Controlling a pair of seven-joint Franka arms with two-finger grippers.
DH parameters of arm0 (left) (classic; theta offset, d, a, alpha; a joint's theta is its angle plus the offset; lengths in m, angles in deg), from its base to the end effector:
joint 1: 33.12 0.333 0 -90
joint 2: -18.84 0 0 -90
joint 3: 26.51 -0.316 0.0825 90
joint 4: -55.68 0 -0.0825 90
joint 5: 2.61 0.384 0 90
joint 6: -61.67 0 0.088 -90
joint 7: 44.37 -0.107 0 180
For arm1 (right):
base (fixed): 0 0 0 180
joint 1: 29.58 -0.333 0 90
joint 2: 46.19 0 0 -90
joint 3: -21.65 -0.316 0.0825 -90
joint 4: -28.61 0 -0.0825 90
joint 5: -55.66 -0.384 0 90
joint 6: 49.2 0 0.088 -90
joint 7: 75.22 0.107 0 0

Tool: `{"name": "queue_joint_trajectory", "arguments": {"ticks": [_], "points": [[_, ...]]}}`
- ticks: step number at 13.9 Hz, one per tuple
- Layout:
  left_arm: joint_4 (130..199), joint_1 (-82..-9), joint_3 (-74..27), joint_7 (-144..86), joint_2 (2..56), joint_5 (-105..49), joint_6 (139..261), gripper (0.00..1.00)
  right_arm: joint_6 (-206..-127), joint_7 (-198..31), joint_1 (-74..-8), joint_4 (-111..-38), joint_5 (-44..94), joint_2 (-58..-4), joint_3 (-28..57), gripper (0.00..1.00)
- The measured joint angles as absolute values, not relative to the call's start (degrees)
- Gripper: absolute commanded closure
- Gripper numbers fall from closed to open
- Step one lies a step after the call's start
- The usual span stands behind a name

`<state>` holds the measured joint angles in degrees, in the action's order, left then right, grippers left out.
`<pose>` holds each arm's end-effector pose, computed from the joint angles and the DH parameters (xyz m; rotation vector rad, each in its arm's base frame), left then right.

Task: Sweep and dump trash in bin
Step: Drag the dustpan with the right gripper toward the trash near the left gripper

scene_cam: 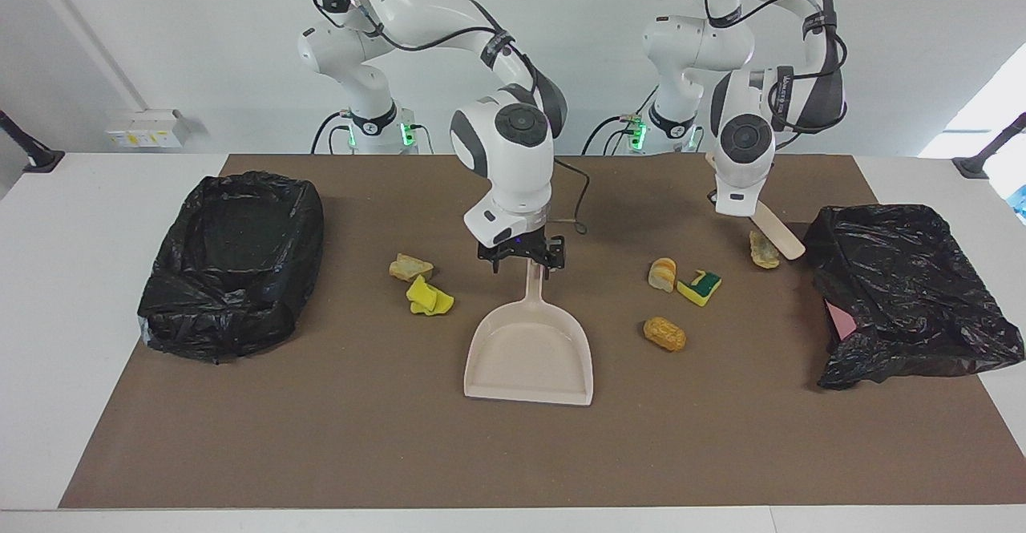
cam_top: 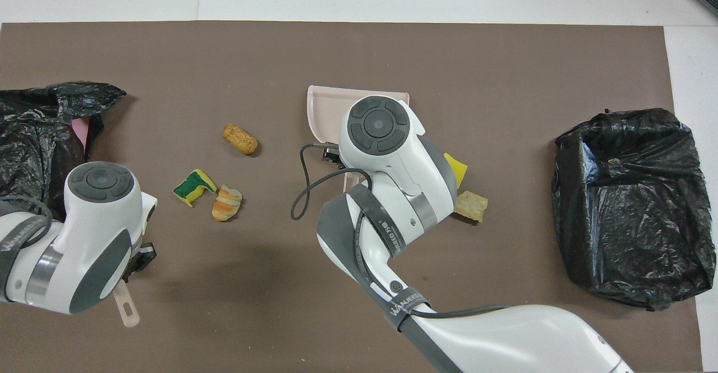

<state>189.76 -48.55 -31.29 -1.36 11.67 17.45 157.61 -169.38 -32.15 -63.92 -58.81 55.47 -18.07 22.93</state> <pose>0.4219 -0.0454 0.3593 -2.5213 -0.5472 0.4430 0.5854 0.3840 0.3822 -3.0841 0.2677 -0.1060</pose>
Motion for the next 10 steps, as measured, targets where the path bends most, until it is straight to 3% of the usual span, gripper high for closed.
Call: {"name": "queue_joint_trajectory", "arguments": {"ticks": [4,5,6,8,9,10], "points": [[197.63,-45.41,-31.15,-1.46,6.89,17.59,165.87,1.00,-170.45,-32.13,-64.78,-60.20,54.77,-17.18,21.52,0.00],[198.52,-44.65,-31.16,-2.11,6.41,17.55,168.42,1.00,-170.45,-32.13,-65.03,-61.07,54.76,-17.24,21.40,0.06],[198.91,-44.14,-31.16,-3.31,6.30,17.00,170.94,1.00,-170.45,-32.13,-65.22,-61.90,54.76,-17.39,21.40,0.26],[198.96,-43.96,-31.13,-6.12,6.53,14.67,174.85,1.00,-170.45,-32.13,-65.26,-62.98,54.76,-17.85,21.40,0.86],[198.91,-43.96,-31.08,-7.91,6.78,13.34,177.00,1.00,-170.45,-32.13,-65.24,-63.18,54.76,-18.05,21.40,1.00],[198.84,-43.96,-31.00,-9.79,7.06,12.24,178.65,1.00,-170.43,-32.13,-65.24,-63.22,54.76,-18.17,21.40,1.00]]}}
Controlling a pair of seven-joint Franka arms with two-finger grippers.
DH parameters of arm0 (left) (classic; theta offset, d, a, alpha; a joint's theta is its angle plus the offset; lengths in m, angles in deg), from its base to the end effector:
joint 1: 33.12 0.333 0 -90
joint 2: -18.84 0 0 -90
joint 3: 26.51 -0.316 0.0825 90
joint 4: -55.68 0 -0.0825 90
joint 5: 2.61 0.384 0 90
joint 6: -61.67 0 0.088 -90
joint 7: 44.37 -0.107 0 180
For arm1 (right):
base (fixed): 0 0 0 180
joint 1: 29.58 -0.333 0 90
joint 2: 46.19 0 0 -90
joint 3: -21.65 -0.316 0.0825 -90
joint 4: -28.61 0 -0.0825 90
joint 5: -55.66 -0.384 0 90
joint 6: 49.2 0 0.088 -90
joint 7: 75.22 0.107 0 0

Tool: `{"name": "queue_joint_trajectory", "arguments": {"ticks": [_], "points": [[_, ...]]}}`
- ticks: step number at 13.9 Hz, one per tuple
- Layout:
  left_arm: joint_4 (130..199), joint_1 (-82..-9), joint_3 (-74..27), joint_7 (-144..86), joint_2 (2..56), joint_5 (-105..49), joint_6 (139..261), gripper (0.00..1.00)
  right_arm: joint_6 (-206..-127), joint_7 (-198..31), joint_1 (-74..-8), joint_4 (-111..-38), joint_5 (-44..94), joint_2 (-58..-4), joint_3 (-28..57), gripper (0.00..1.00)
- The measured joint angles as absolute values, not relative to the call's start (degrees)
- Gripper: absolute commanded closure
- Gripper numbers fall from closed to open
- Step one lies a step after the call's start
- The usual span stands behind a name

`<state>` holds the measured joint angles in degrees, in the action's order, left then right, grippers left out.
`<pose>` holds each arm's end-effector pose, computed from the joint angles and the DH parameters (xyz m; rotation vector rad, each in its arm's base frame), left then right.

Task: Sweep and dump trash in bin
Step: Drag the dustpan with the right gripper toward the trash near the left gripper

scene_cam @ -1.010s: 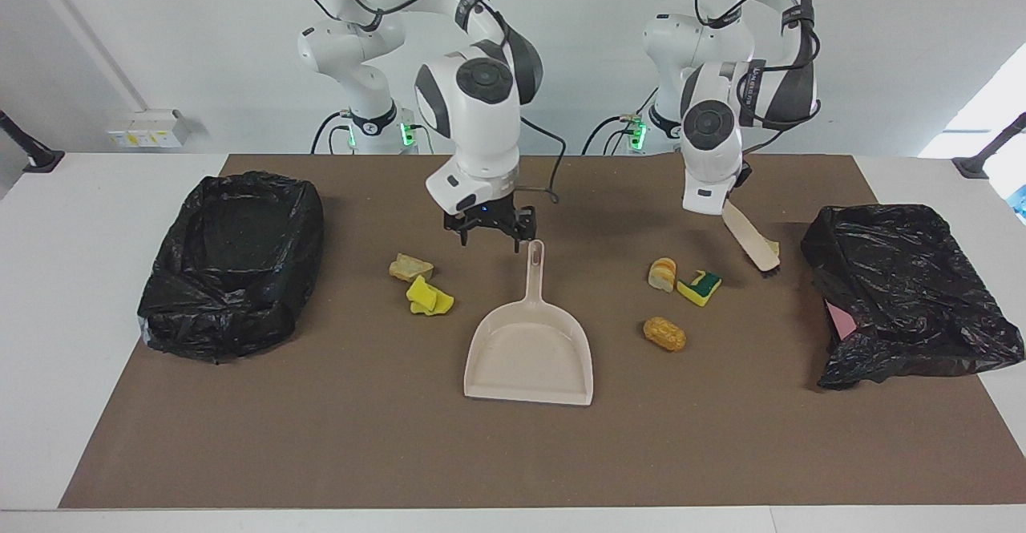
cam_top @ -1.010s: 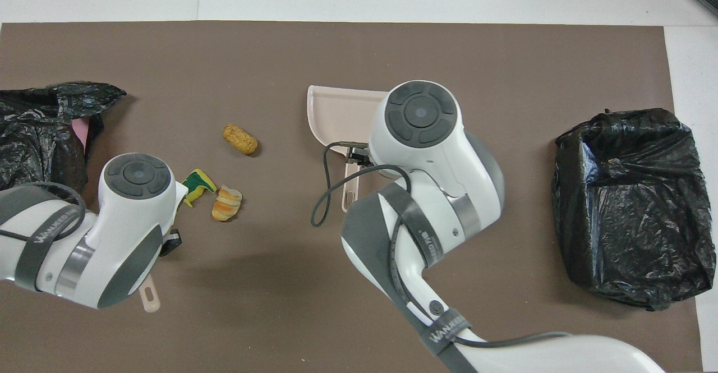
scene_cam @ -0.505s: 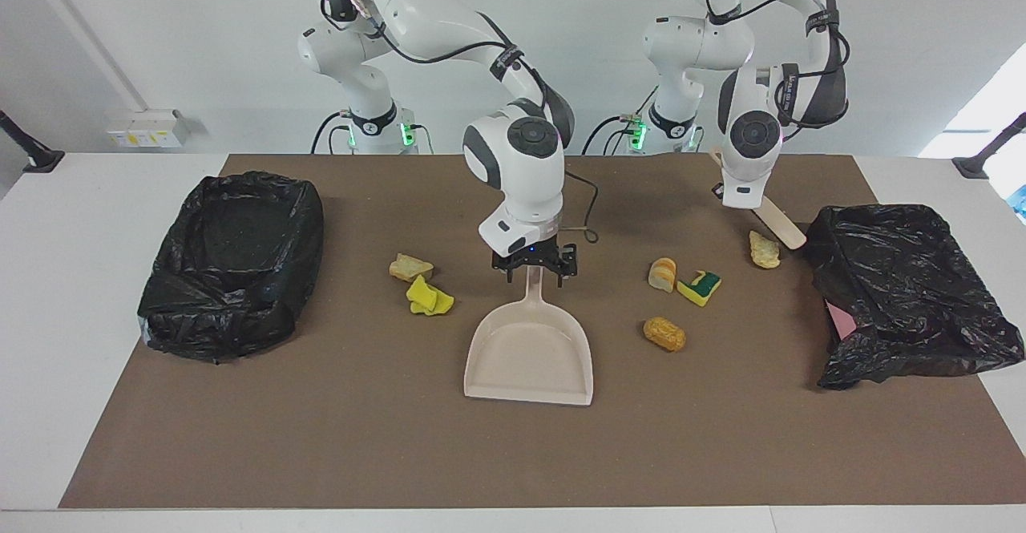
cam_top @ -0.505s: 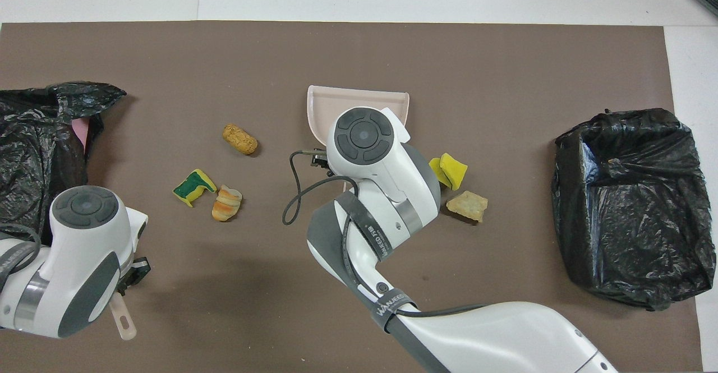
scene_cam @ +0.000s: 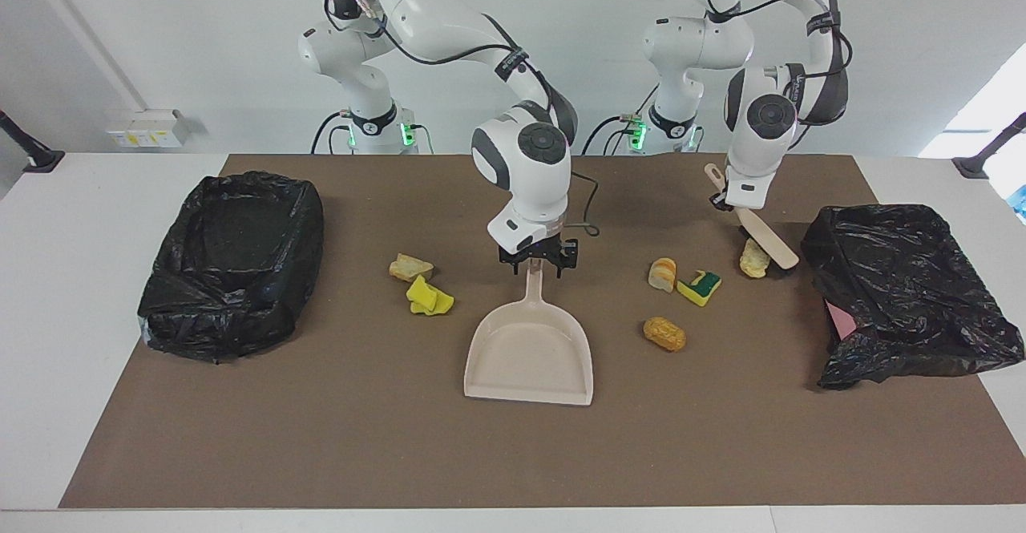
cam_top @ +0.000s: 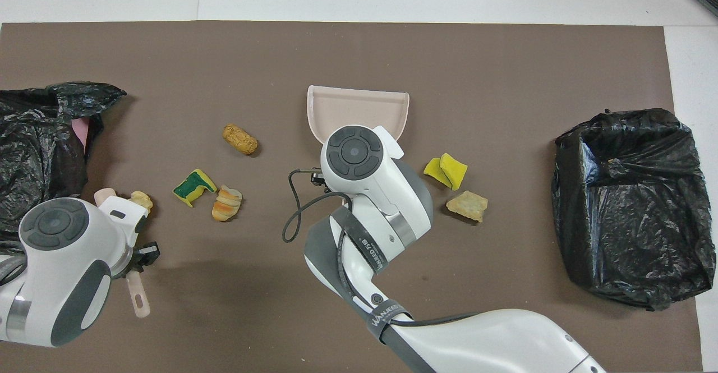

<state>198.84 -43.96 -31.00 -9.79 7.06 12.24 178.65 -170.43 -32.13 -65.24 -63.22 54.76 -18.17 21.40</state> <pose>0.4177 -0.0327 0.3426 -2.8170 -0.4861 0.2358 0.5554 0.4026 0.3488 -3.1073 0.2082 -0.0135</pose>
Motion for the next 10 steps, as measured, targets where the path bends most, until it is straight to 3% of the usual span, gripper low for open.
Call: {"name": "queue_joint_trajectory", "arguments": {"ticks": [5,10], "points": [[198.45,-45.52,-29.97,-20.43,8.51,4.81,184.63,1.00,-170.38,-33.97,-65.15,-63.38,54.82,-18.52,21.42,1.00],[197.83,-48.40,-29.75,-21.50,9.27,1.54,187.51,1.00,-167.66,-57.64,-62.66,-63.36,54.94,-21.27,21.73,1.00]]}}
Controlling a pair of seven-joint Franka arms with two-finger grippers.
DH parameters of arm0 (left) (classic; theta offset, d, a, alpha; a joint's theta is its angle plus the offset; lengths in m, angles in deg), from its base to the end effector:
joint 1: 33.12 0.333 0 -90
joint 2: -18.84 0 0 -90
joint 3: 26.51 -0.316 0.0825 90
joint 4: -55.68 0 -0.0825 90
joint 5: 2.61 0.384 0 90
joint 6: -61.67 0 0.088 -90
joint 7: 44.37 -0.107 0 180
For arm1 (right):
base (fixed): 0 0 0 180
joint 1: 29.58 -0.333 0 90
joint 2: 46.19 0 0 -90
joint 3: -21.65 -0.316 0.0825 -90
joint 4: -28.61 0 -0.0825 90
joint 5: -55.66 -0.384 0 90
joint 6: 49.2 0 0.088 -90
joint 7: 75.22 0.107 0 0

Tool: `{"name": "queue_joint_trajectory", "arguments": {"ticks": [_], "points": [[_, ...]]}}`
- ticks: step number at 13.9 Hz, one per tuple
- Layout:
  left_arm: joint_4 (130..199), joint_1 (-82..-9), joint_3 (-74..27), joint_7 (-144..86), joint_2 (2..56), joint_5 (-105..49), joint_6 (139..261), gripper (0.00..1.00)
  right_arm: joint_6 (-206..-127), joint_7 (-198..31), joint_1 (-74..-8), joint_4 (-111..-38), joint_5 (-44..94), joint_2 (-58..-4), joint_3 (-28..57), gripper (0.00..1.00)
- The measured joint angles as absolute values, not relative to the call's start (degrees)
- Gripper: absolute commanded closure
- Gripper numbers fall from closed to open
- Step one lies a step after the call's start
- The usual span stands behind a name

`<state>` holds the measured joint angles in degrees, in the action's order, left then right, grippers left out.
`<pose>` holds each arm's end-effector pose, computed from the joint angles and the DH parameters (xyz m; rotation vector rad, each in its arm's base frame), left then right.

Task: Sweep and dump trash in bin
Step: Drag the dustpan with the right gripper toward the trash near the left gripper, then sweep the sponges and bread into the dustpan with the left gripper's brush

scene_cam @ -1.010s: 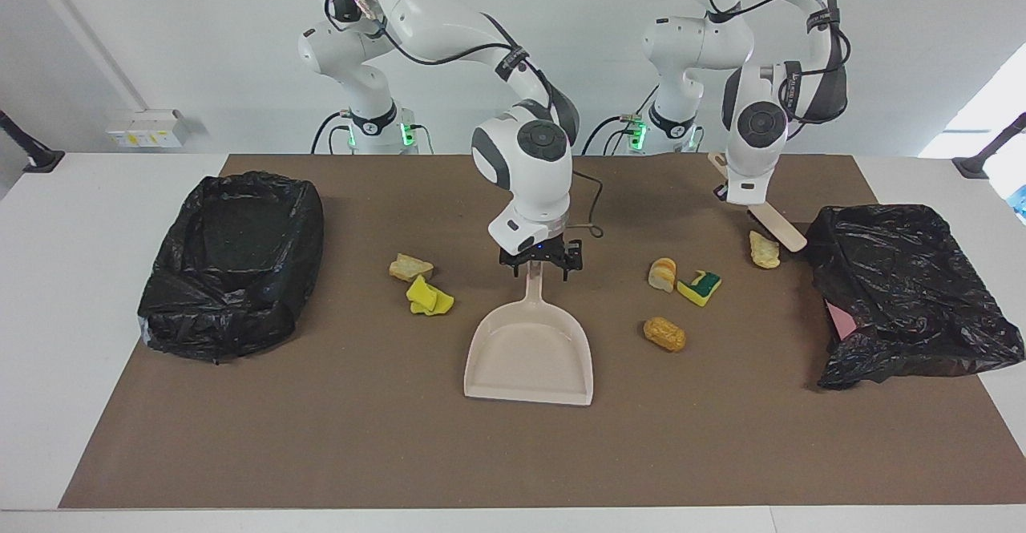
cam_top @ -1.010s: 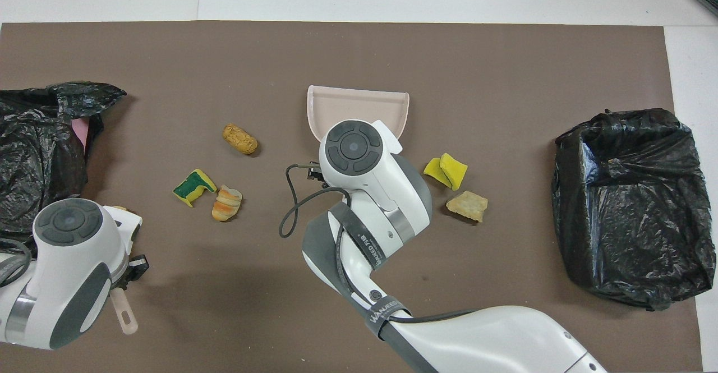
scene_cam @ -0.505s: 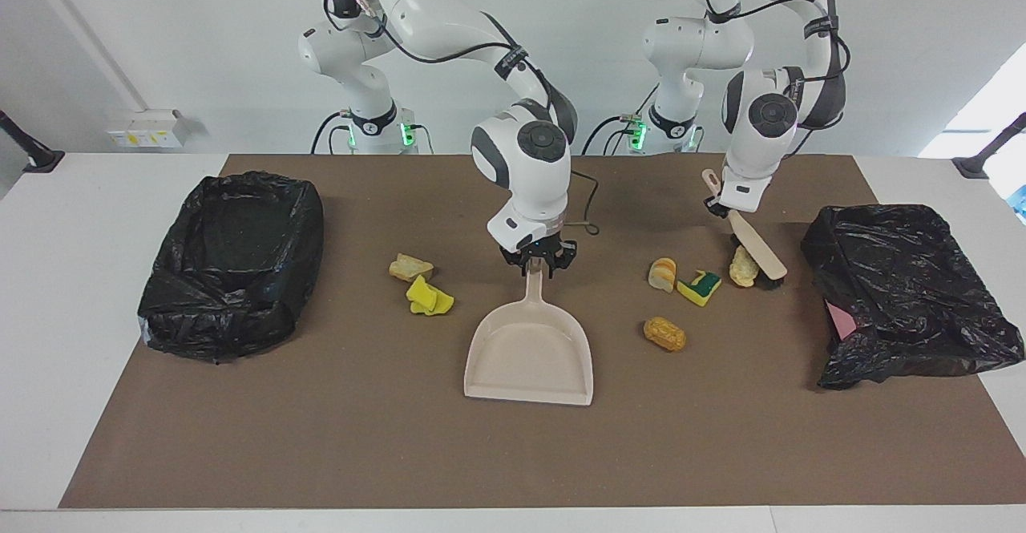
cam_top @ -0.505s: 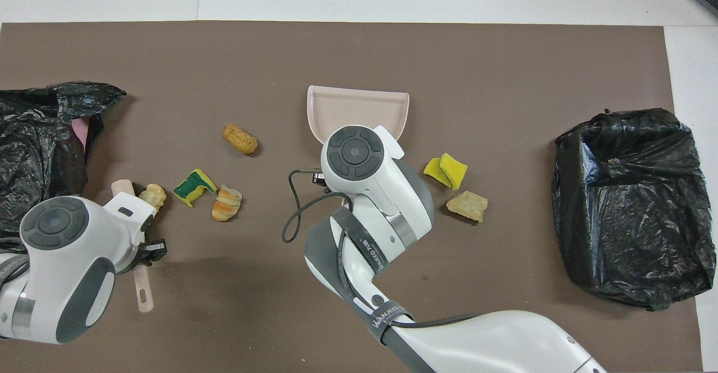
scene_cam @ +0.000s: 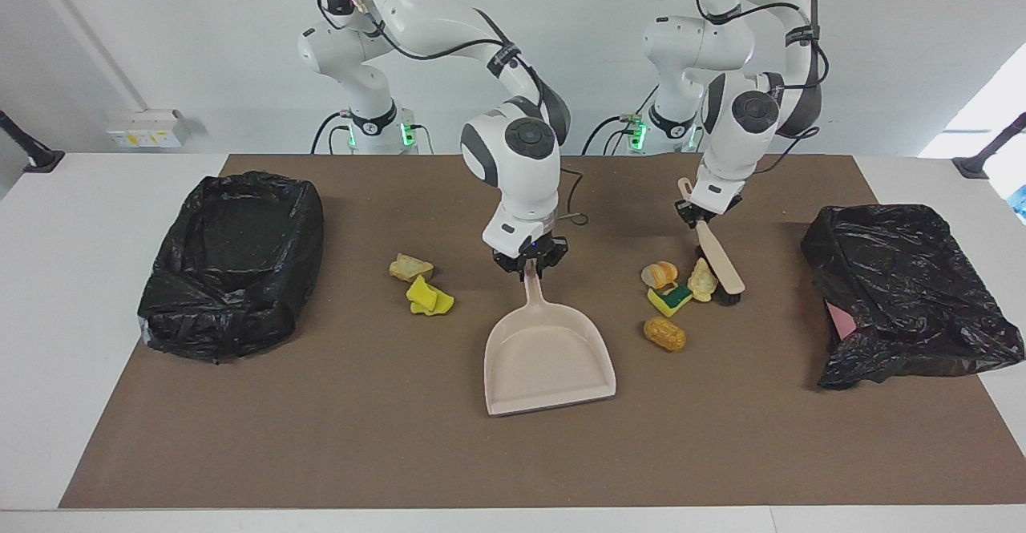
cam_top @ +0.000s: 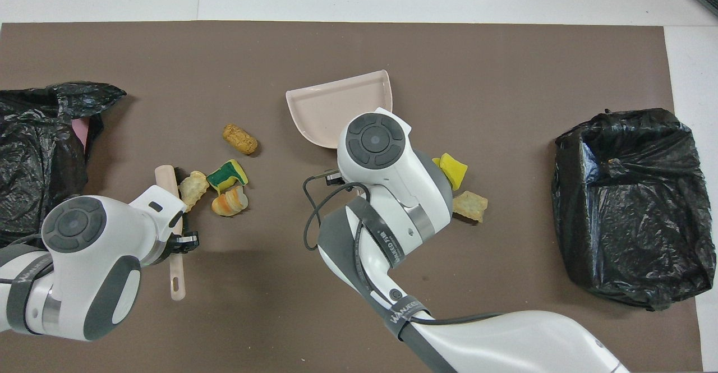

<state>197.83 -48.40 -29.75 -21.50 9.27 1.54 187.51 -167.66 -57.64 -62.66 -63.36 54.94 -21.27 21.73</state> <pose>0.4330 -0.0900 0.3426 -3.0503 -0.2166 0.1503 0.5688 0.3703 0.3802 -3.0932 -0.4098 -0.0316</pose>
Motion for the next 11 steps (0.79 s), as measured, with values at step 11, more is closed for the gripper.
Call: {"name": "queue_joint_trajectory", "arguments": {"ticks": [11], "points": [[191.90,-51.03,-30.07,-26.10,13.61,-5.64,190.11,1.00,-155.67,-123.26,-57.75,-67.55,61.43,-28.27,21.45,1.00]]}}
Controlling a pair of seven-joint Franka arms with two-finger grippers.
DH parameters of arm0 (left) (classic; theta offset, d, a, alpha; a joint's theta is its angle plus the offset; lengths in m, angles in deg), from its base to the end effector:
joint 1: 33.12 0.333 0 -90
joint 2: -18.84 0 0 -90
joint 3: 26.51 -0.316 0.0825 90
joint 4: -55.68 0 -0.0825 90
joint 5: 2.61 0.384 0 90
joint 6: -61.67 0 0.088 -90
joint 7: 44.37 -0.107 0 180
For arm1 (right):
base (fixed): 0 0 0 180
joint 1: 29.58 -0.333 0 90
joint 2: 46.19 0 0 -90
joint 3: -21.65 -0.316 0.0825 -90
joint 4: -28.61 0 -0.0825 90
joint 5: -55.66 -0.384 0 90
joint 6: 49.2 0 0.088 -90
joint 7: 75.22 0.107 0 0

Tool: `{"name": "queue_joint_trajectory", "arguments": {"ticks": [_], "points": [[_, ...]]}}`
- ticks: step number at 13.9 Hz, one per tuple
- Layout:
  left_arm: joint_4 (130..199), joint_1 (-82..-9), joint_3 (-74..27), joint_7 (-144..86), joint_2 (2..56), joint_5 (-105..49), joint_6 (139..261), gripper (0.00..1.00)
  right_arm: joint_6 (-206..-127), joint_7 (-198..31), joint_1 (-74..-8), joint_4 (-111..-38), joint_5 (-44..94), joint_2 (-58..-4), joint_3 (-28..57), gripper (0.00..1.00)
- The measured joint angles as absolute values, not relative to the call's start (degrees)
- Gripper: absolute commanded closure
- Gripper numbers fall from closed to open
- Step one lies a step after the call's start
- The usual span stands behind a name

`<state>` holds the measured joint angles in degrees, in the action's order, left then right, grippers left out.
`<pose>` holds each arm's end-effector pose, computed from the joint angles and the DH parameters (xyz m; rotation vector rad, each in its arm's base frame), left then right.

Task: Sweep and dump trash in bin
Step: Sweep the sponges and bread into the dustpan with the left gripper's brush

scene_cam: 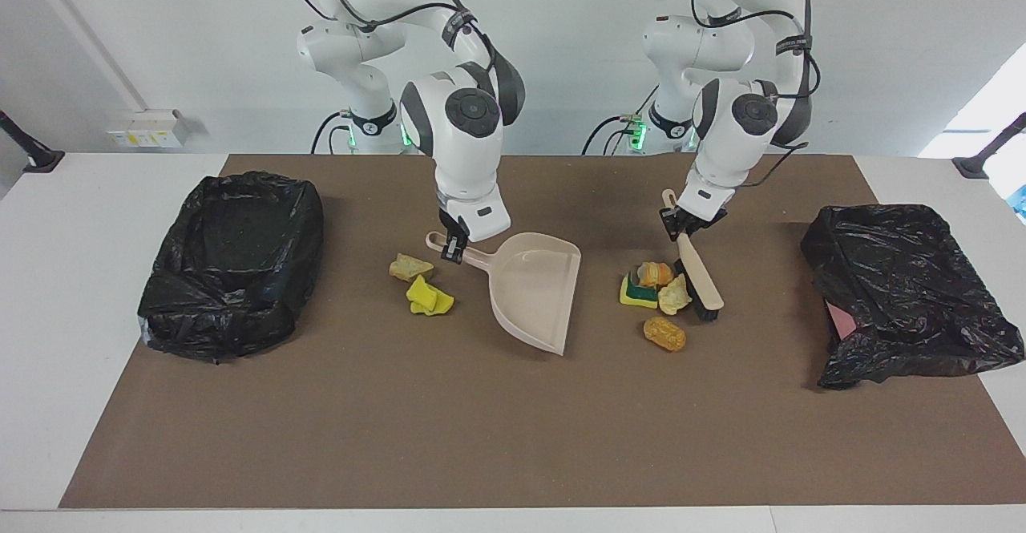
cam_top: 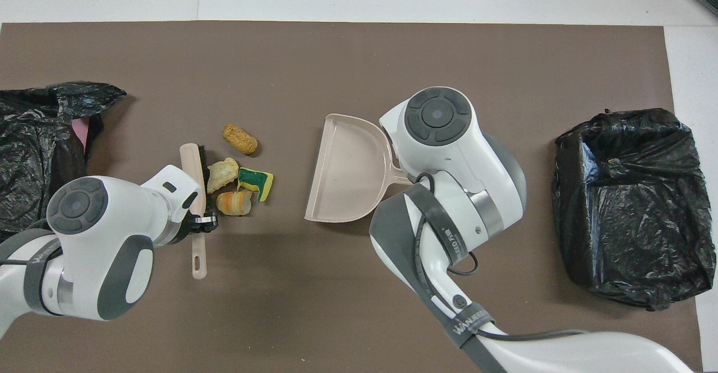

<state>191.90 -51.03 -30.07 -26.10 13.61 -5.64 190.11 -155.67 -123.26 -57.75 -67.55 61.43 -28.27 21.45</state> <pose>0.4651 -0.1206 0.3547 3.1045 0.1582 -0.0870 0.5609 0.2938 0.4096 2.3742 1.9367 -0.2252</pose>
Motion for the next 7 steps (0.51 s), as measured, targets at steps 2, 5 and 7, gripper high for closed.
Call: {"name": "queue_joint_trajectory", "arguments": {"ticks": [2,5,7], "points": [[190.49,-50.62,-30.30,-26.11,14.59,-5.65,190.06,1.00,-156.19,-123.23,-60.47,-69.00,60.90,-27.57,21.36,1.00],[190.04,-48.66,-30.55,-31.13,15.29,-5.68,190.06,1.00,-159.45,-120.09,-63.90,-71.76,56.64,-27.55,21.29,1.00],[190.05,-46.75,-30.72,-34.82,15.43,-5.70,190.02,1.00,-159.93,-117.34,-64.66,-72.43,55.73,-27.63,21.29,1.00]]}}
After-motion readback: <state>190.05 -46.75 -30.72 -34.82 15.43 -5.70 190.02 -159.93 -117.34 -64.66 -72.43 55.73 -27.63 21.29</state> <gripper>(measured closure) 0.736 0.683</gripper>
